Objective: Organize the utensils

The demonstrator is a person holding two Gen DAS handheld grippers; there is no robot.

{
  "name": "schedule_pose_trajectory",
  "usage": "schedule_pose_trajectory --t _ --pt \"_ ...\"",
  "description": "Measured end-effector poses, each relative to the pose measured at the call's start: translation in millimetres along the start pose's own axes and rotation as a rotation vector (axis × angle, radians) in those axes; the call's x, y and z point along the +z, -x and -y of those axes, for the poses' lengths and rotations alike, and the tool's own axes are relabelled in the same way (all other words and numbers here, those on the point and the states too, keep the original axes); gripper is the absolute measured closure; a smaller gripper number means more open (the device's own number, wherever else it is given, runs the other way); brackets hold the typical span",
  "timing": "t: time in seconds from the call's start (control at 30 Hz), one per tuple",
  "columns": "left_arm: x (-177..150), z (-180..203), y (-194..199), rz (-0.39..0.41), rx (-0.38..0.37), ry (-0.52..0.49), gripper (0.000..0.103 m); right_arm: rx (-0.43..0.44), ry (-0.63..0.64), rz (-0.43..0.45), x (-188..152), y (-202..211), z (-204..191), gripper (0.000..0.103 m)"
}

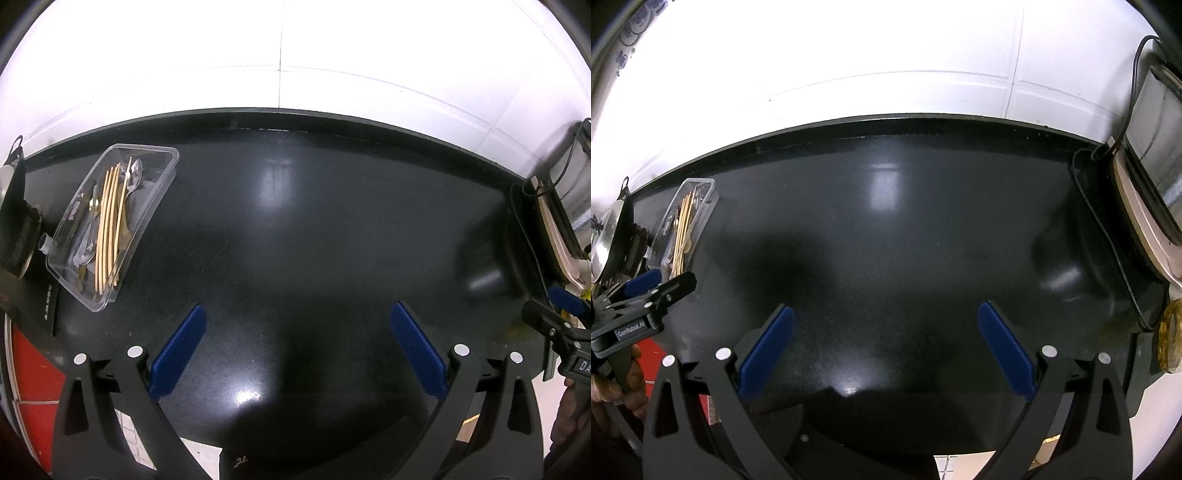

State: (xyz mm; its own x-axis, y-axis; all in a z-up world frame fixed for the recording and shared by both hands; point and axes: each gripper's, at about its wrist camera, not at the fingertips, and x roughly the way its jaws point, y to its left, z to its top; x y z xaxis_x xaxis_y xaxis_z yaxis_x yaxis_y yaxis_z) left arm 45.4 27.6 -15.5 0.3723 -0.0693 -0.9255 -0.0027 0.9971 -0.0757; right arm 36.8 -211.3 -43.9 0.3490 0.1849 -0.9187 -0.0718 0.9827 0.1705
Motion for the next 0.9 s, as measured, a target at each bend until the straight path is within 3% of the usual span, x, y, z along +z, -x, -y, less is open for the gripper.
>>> schedule_pose_trajectory --t 0.9 --pt "0.2 3.1 -4.9 -0.016 0.004 -0.009 0.006 0.007 0.027 -0.006 1.5 -5.2 -5.7 0.007"
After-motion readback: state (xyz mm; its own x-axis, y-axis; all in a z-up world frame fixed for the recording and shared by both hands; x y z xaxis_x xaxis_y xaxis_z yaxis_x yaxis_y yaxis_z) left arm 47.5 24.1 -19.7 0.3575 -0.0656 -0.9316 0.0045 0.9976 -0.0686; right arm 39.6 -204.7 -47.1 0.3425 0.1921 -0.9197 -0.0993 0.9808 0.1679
